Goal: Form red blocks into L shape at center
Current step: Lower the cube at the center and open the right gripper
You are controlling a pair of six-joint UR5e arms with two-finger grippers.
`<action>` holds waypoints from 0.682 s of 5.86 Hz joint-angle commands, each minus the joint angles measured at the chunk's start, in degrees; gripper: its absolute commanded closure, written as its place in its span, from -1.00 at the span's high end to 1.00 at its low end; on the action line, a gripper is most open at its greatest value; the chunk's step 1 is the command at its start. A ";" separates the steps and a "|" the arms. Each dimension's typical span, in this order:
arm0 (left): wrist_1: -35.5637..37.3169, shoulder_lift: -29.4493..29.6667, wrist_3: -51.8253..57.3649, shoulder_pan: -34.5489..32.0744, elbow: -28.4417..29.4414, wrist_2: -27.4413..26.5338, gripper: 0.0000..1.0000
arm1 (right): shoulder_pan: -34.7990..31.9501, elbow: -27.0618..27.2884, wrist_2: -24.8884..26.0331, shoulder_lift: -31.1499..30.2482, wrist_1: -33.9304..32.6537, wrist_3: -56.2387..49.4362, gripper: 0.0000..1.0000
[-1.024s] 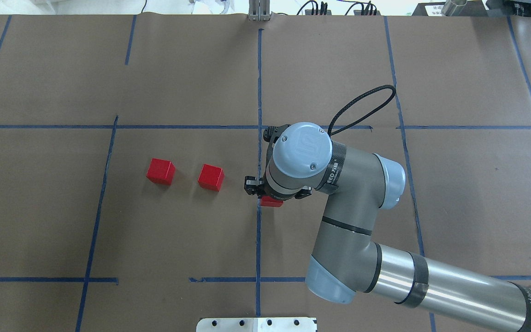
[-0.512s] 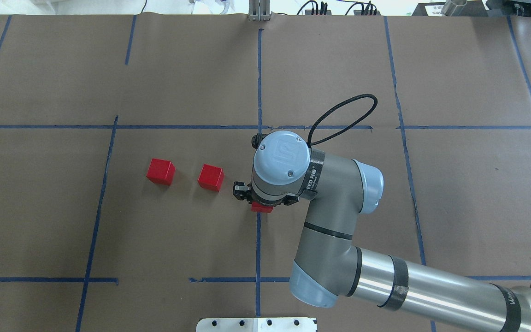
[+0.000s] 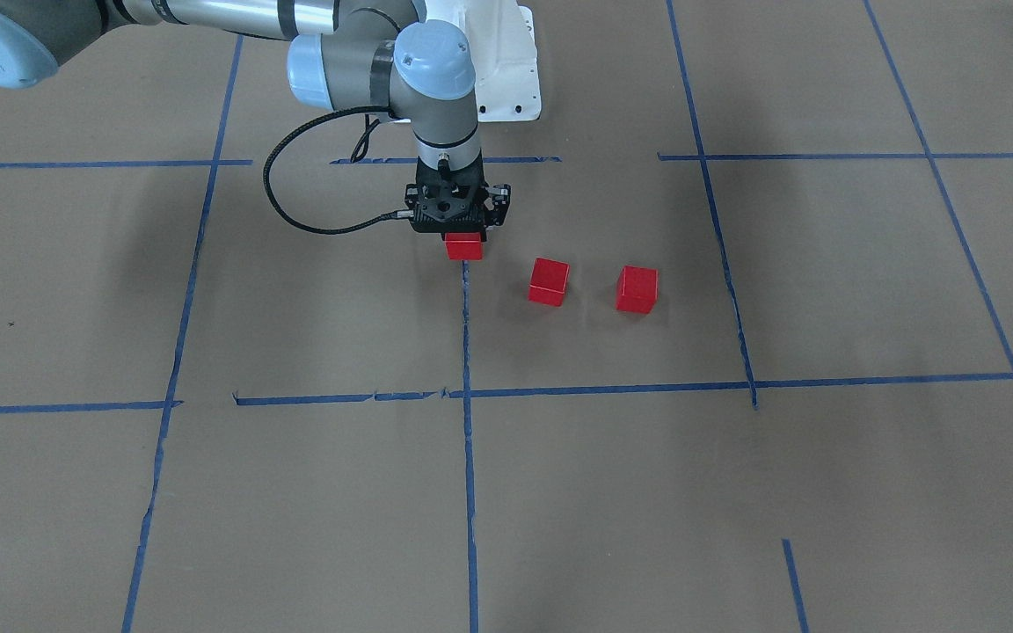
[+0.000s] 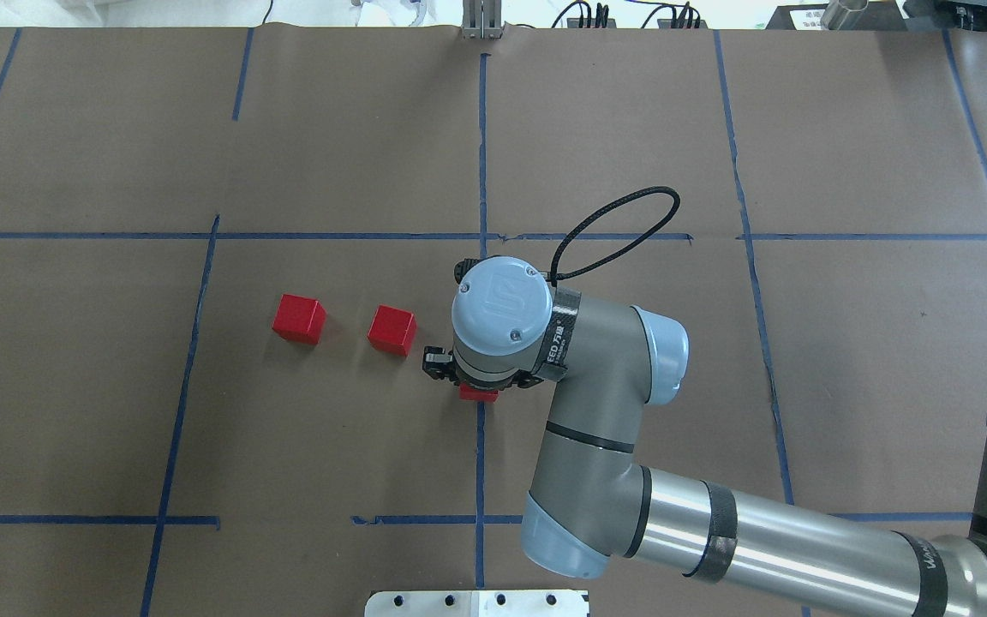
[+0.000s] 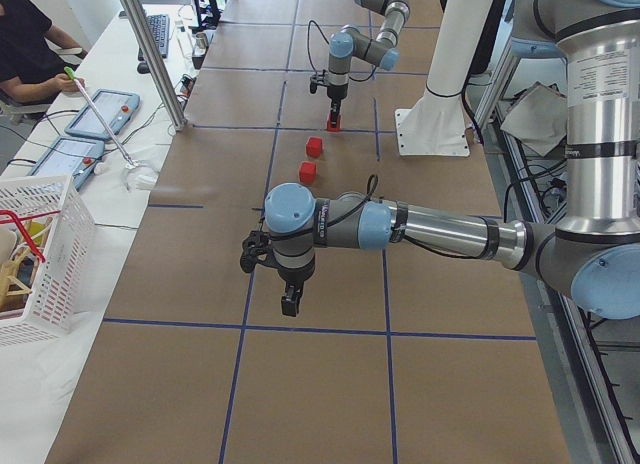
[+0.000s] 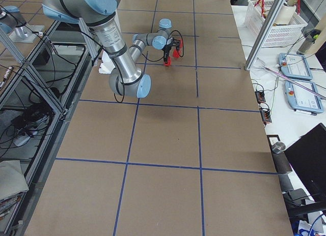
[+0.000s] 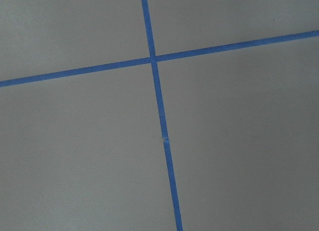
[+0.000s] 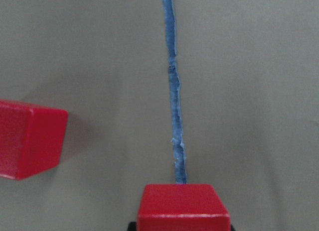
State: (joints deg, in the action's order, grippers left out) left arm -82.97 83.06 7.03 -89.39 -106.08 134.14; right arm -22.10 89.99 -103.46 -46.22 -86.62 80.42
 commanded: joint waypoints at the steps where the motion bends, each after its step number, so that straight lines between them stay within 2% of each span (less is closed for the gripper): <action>1: 0.00 0.00 0.00 0.00 0.00 -0.02 1.00 | 0.13 -0.42 0.02 0.17 -0.04 0.00 -0.79; 2: 0.00 0.00 0.00 0.00 0.00 -0.02 1.00 | 0.13 -0.69 0.02 0.17 -0.04 0.00 -0.39; 4: 0.00 0.00 0.00 0.00 0.00 0.07 1.00 | 0.13 -0.95 0.02 0.25 -0.04 0.00 -0.34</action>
State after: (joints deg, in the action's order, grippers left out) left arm -82.97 83.06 7.03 -89.39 -106.08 134.19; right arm -21.98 89.12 -103.45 -45.99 -86.66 80.42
